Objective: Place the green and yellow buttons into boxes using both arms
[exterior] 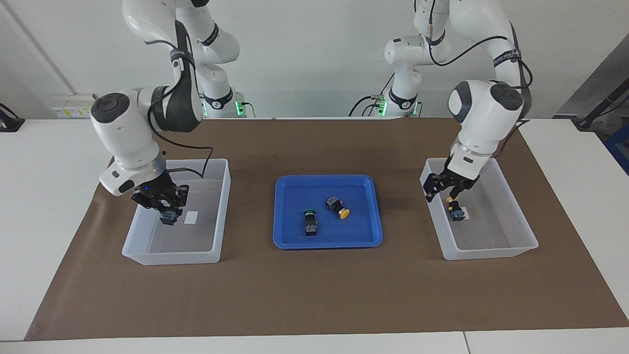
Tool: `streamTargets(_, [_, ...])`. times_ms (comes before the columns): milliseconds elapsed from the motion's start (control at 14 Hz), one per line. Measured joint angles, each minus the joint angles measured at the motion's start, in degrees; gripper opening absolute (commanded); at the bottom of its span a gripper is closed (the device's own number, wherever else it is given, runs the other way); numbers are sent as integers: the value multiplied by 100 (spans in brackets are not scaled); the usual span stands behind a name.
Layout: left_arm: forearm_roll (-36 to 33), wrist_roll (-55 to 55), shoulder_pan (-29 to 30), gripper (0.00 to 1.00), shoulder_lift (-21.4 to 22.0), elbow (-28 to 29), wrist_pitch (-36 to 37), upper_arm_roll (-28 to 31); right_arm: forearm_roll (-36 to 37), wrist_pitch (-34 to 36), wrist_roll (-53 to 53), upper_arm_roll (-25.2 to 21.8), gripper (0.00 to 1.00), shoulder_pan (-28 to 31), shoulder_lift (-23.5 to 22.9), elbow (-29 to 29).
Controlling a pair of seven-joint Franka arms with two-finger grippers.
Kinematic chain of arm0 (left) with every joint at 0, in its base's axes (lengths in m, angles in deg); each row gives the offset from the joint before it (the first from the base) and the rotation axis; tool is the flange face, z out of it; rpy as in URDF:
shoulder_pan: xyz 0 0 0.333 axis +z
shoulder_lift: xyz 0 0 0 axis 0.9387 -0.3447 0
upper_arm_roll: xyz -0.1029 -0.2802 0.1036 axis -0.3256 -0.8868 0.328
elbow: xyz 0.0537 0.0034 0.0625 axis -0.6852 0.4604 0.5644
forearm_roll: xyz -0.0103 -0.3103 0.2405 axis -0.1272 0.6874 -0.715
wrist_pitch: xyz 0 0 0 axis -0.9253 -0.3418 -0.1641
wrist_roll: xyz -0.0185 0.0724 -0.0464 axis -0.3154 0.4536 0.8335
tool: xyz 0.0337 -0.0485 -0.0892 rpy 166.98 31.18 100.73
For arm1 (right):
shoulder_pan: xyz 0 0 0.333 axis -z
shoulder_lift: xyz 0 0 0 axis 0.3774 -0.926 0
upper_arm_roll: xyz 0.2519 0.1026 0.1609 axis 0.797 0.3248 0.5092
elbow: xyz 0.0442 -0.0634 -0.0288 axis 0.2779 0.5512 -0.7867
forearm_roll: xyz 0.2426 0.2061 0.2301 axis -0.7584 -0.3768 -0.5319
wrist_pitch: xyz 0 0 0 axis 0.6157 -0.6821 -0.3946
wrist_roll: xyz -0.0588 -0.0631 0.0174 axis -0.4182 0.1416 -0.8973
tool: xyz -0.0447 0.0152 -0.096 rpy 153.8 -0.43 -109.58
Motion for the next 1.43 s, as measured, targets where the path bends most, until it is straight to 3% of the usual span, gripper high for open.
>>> streamTargets(143, [4,1257,-538,81,-114,88,-444,-13,0,-649,-44,4,0,60,-246,305])
streamTargets(286, [4,2657,-1087,81,-412,173,-1209,-17,0,-981,-44,25,12,59,-458,416])
streamTargets(429, [4,3607,-1466,81,-762,177,-1730,-14,0,-1096,-44,29,16,76,-549,454])
streamTargets(500, [4,3943,-1585,81,-930,176,-2008,-10,0,-1111,-44,27,28,98,-563,469])
streamTargets(571, [4,4171,-1673,81,-1097,176,-2317,-6,0,-1111,-44,27,71,114,-565,477])
streamTargets(643, [4,4299,-1740,81,-1256,176,-2557,-5,0,-1111,-44,27,100,122,-565,478])
streamTargets(857, [4,4468,-1883,81,-1520,175,-2782,-2,-1,-1111,-44,52,100,121,-544,464])
streamTargets(929, [4,4535,-1932,71,-1552,176,-2785,-1,-1,-1097,-44,77,100,96,-490,441])
streamTargets(1000, [4,4599,-1983,50,-1583,177,-2786,2,-2,-999,-43,98,100,27,-379,395])
streamTargets(1214, [4,4749,-2097,4,-1616,190,-2795,5,-7,-134,287,138,100,-380,113,26])
streamTargets(1429, [4,4756,-2105,0,-1616,190,-2787,12,-10,69,467,184,100,-802,263,-226])
